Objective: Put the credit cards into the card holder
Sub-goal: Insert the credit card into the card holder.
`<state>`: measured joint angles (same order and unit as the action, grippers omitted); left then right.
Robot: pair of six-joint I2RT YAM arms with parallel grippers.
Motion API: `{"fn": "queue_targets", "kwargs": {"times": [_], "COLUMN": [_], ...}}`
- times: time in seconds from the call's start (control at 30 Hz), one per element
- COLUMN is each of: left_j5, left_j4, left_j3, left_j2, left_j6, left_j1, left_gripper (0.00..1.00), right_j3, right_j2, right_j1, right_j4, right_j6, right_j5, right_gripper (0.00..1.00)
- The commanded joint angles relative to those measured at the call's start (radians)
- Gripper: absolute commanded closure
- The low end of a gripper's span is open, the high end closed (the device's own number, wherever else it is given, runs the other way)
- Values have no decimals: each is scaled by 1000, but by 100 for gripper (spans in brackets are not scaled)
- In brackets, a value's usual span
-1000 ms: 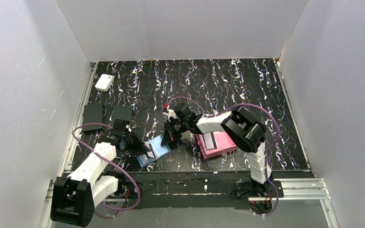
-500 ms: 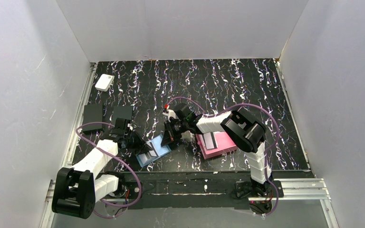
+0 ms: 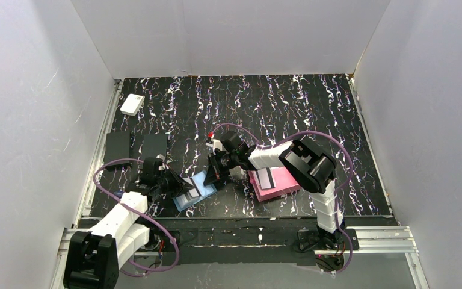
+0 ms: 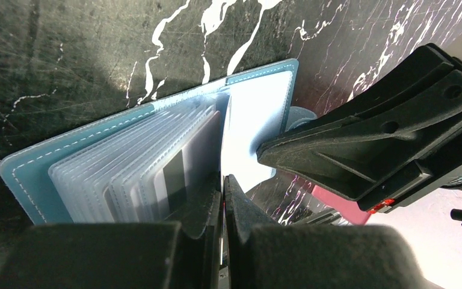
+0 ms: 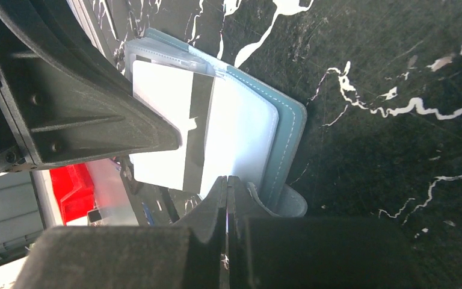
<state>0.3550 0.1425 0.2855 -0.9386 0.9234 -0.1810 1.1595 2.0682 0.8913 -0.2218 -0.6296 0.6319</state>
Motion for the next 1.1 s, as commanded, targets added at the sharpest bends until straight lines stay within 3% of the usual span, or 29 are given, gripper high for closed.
{"fn": "queue_targets", "kwargs": {"times": [0.0, 0.43, 0.67, 0.77, 0.9, 1.07], "left_j5": [-131, -7, -58, -91, -102, -97], "left_j4": [-17, -132, 82, 167, 184, 158], "left_j3": [-43, -89, -19, 19, 24, 11], "left_j2": [-22, -48, -14, -9, 5, -3], "left_j6": [-21, 36, 0, -18, -15, 3], "left_j1": [5, 5, 5, 5, 5, 5], "left_gripper": [100, 100, 100, 85, 77, 85], "right_j3": [-21, -27, -30, -30, -30, -34], "right_j2": [10, 7, 6, 4, 3, 0], "right_j1": [-3, -3, -3, -3, -3, -3], "right_j4": [-34, -44, -47, -47, -48, -48], "right_j6": [-3, -10, -9, -9, -11, -10], "right_j5": [3, 6, 7, 7, 9, 9], "right_gripper": [99, 99, 99, 99, 99, 99]}}
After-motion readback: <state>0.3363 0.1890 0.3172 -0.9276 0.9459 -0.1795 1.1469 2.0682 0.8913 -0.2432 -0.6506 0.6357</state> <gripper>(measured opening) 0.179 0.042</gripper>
